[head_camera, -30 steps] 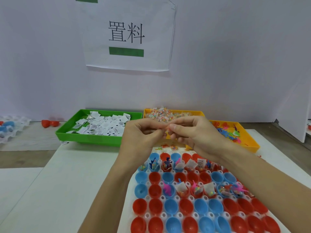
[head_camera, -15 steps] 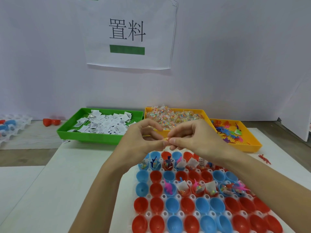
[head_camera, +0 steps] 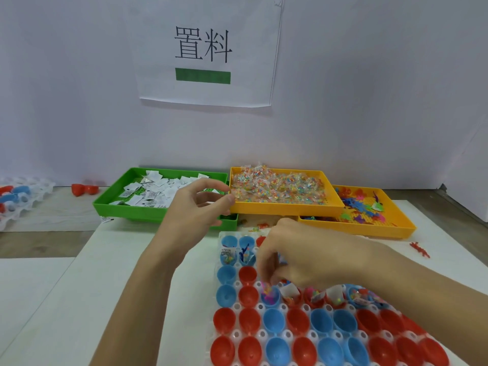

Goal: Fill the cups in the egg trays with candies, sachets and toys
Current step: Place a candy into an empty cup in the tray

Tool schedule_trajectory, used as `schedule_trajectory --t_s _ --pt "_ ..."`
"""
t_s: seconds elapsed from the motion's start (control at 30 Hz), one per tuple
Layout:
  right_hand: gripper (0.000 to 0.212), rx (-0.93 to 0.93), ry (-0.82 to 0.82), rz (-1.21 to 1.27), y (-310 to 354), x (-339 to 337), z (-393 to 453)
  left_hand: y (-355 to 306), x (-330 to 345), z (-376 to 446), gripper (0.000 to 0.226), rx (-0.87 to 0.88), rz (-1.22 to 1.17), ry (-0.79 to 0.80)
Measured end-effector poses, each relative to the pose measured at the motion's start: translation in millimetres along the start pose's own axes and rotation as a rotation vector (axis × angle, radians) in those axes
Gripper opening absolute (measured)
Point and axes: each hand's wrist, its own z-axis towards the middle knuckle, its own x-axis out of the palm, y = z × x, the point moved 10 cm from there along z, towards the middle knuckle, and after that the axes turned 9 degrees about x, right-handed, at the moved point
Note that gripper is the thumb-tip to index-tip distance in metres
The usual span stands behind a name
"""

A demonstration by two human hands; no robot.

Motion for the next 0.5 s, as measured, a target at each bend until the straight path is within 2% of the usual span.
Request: schedule_trajectory --t_s 0.2,0.5 --pt "0.027 -0.027 0.05 -0.186 9 14 5 -1 1 1 0.007 0.03 0.017 0.006" --pt "0.031 -0.036 0.12 -0.213 11 28 8 7 -7 2 0.007 0.021 0.08 -0.035"
